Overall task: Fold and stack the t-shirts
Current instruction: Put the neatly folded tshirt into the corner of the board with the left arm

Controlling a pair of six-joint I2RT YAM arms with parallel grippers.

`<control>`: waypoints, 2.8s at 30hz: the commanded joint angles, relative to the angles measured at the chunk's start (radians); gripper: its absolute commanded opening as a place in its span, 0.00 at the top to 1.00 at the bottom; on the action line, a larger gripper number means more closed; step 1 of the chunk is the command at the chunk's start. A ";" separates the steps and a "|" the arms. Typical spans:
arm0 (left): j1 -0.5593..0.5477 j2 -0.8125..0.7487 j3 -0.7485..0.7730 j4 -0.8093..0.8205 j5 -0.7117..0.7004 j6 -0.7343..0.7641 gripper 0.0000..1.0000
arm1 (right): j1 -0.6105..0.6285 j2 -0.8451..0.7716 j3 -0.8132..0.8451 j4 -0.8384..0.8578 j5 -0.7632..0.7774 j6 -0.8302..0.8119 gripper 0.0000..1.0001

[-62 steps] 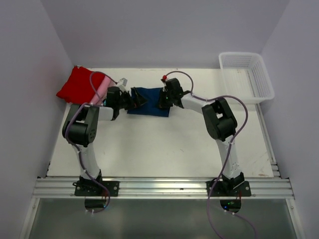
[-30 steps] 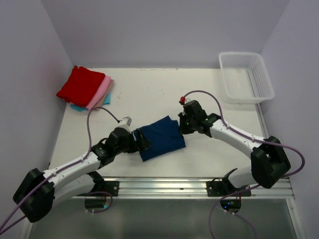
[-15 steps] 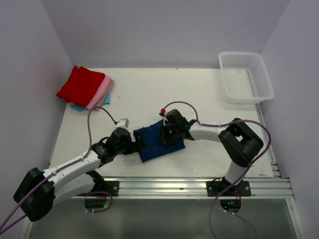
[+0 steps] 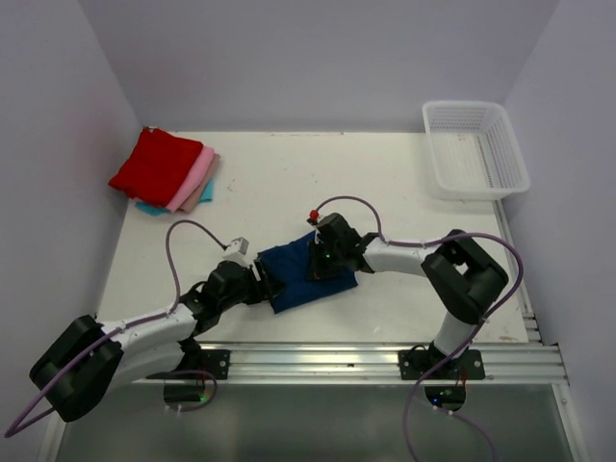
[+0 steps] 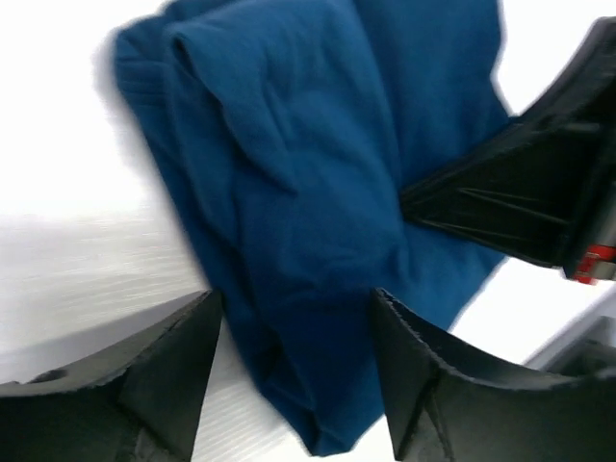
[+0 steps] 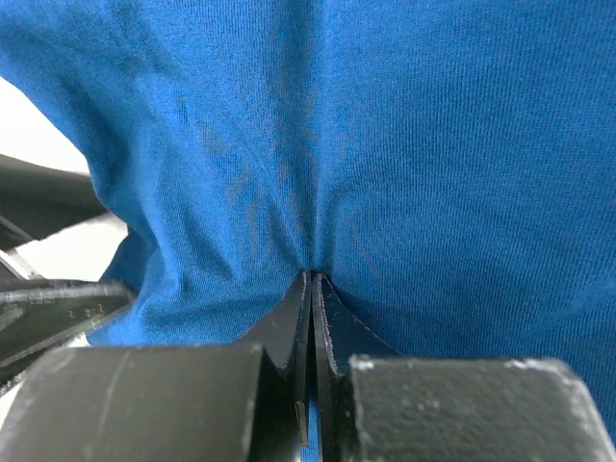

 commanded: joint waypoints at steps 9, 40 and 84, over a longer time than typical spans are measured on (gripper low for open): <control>-0.004 0.482 -0.029 0.396 0.247 -0.124 0.02 | 0.007 -0.037 0.007 -0.054 0.066 -0.024 1.00; 0.313 0.028 0.491 -0.098 0.074 0.360 1.00 | 0.007 -0.718 0.030 -0.321 0.316 -0.171 0.27; 1.043 0.892 1.203 -0.325 0.252 0.480 1.00 | 0.004 -0.871 -0.128 -0.498 0.349 -0.177 0.36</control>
